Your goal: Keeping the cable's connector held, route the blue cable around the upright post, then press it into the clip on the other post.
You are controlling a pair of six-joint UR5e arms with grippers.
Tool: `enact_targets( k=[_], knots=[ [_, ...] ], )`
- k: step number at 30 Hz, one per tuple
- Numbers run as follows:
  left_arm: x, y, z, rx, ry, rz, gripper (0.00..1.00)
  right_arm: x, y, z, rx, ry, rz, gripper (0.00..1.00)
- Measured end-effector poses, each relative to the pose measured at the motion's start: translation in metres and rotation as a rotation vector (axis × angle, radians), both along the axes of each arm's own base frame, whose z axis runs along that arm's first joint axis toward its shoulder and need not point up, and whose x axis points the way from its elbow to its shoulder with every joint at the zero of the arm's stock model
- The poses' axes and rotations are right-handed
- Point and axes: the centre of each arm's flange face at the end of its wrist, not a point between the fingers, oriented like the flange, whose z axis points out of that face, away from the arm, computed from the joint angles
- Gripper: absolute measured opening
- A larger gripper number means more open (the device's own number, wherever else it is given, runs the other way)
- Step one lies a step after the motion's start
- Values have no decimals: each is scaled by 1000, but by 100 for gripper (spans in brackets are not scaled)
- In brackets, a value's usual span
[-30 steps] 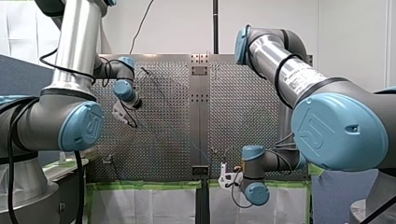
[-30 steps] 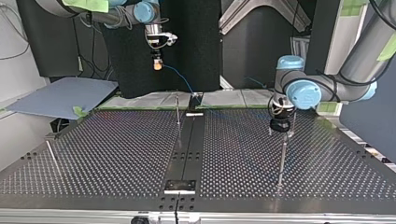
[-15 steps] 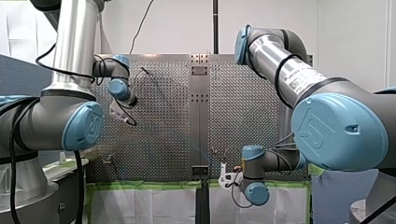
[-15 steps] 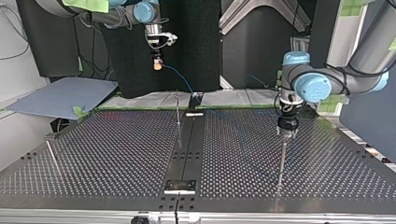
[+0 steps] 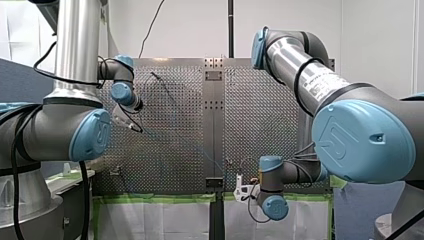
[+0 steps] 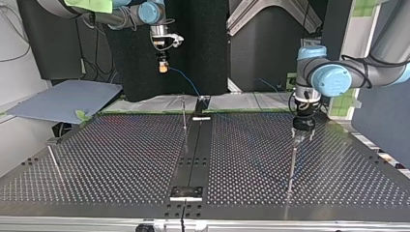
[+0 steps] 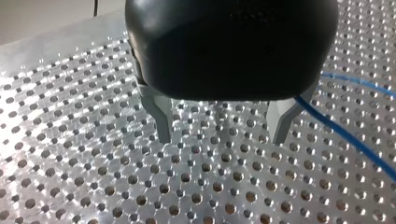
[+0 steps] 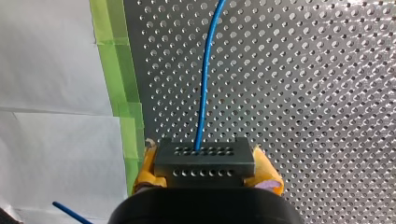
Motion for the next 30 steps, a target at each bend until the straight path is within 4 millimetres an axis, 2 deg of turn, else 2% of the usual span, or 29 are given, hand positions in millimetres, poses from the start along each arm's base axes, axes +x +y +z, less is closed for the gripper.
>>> enact_targets(
  k=[5,14,30],
  knots=[
    [-4,-3,0,-1,-7,-17,100,0,0,0,0,0,0,0],
    [-31,-17,7,-4,-26,-103,100,0,0,0,-1,0,0,0],
    [-56,-18,37,47,-41,-86,100,0,0,0,-2,-1,0,0]
  ],
)
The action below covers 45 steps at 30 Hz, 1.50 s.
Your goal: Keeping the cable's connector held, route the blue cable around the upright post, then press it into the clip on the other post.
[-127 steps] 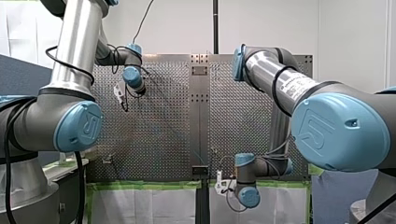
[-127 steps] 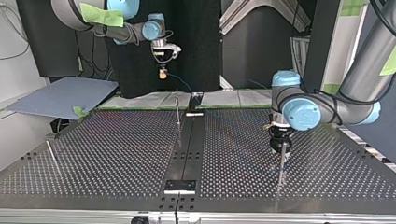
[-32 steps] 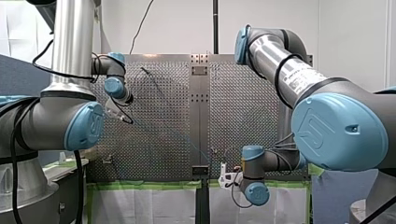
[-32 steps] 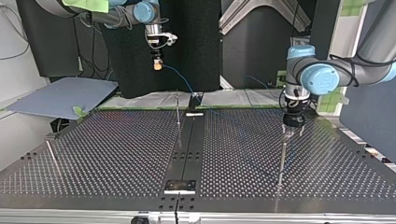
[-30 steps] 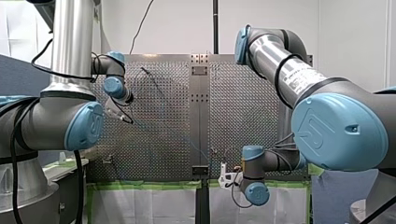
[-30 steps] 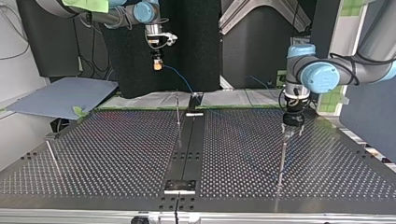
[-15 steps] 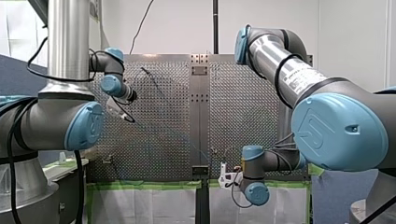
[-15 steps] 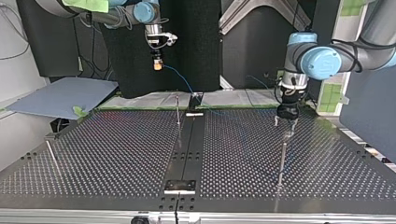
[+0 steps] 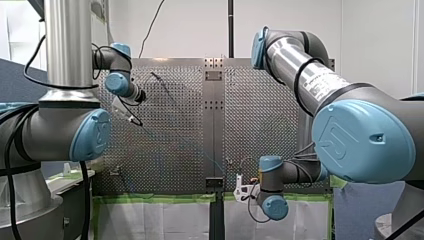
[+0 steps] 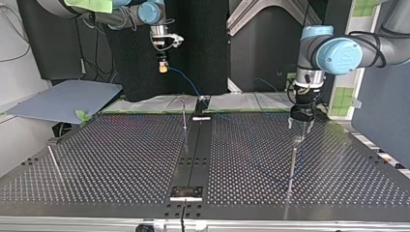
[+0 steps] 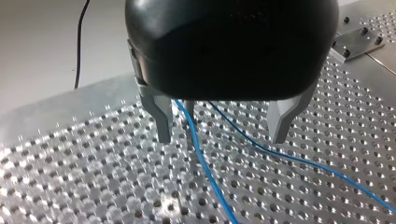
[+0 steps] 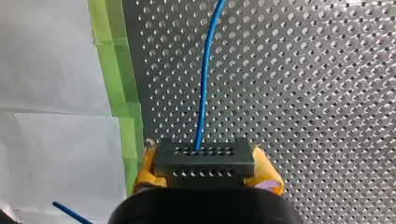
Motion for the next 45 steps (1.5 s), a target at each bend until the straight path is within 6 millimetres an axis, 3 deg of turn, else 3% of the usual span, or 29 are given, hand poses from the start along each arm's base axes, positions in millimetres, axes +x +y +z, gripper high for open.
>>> enact_targets(
  k=[20,24,33,45],
  knots=[
    [-55,-2,64,196,-28,17,100,-6,-6,1,12,-11,-15,0],
    [-63,-3,86,241,-76,7,100,-7,-7,1,12,-14,-17,0],
    [-60,-6,127,335,-119,-11,100,-5,-11,2,12,-37,-7,0],
    [-43,-15,144,441,-46,3,100,-4,-11,3,20,-55,7,0]
  ],
)
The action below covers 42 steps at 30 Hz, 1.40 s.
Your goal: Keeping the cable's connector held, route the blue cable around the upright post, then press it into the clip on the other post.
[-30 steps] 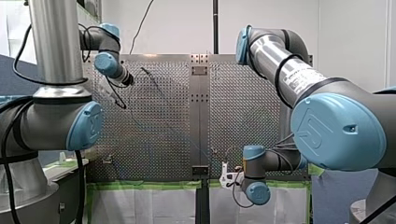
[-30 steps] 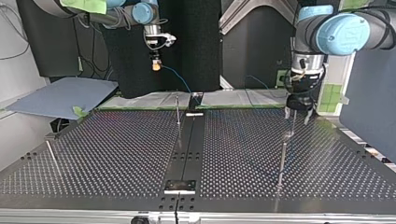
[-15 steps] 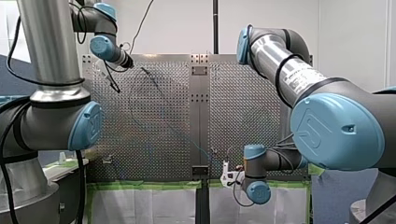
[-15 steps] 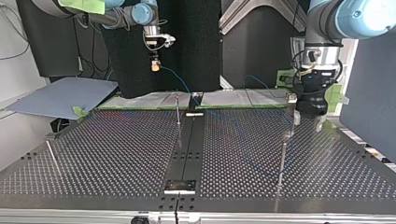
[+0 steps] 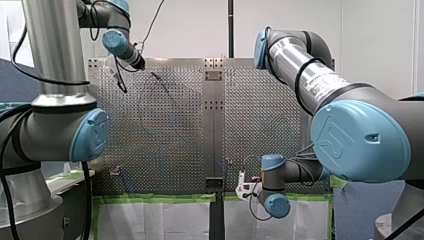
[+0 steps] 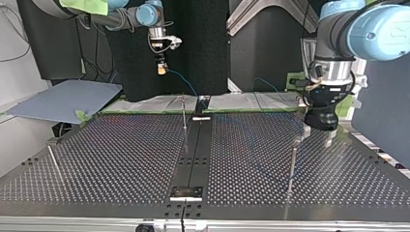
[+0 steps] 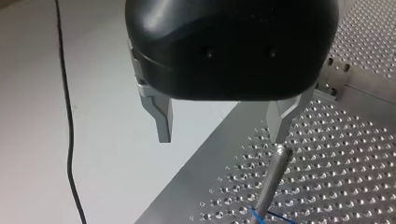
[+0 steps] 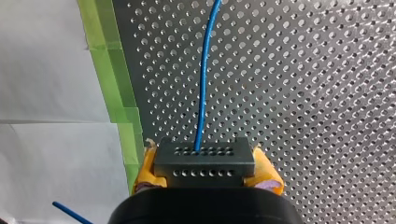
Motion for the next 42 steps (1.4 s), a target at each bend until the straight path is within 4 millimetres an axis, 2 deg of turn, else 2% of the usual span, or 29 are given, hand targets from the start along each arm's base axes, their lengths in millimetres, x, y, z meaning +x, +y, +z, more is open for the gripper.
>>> enact_targets(
  k=[9,14,22,30,37,42],
  knots=[
    [-3,-6,25,82,18,44,100,2,1,0,-1,3,7,0],
    [-5,-8,19,137,77,61,100,2,1,0,-2,4,8,0],
    [1,-21,-4,225,197,-9,100,2,2,0,-3,3,10,0],
    [6,-33,8,305,162,-54,100,3,2,0,-3,3,15,0],
    [10,-35,22,379,127,-51,100,4,2,0,-5,1,23,0],
    [13,-34,26,429,123,-49,100,4,3,0,-6,1,26,0]
  ],
)
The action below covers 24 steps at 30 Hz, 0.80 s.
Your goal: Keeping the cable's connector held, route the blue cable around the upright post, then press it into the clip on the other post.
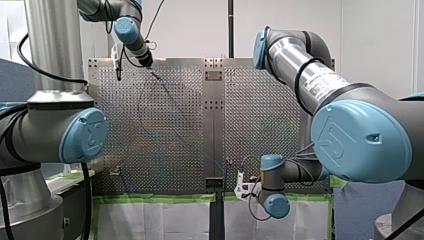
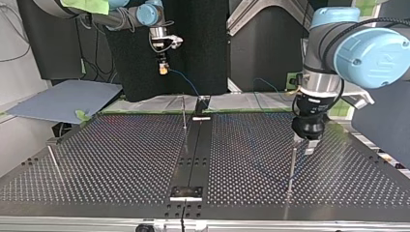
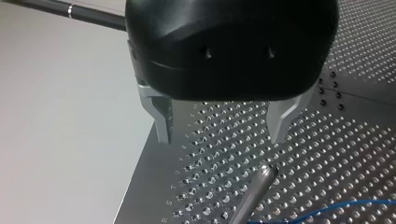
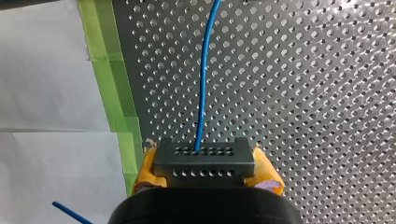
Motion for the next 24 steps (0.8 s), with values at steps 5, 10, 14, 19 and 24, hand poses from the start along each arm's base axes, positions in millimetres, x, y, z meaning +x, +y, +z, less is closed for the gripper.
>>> enact_targets(
  k=[5,10,14,19,24],
  knots=[
    [0,0,0,45,2,-5,100,0,0,0,0,0,2,0],
    [0,1,0,94,4,2,100,1,0,0,0,0,6,0],
    [0,4,0,134,8,21,100,1,0,0,0,0,7,0],
    [-1,9,-1,183,17,61,100,1,0,0,0,0,7,0],
    [-2,11,-1,194,22,80,100,1,0,0,0,0,7,0]
  ],
)
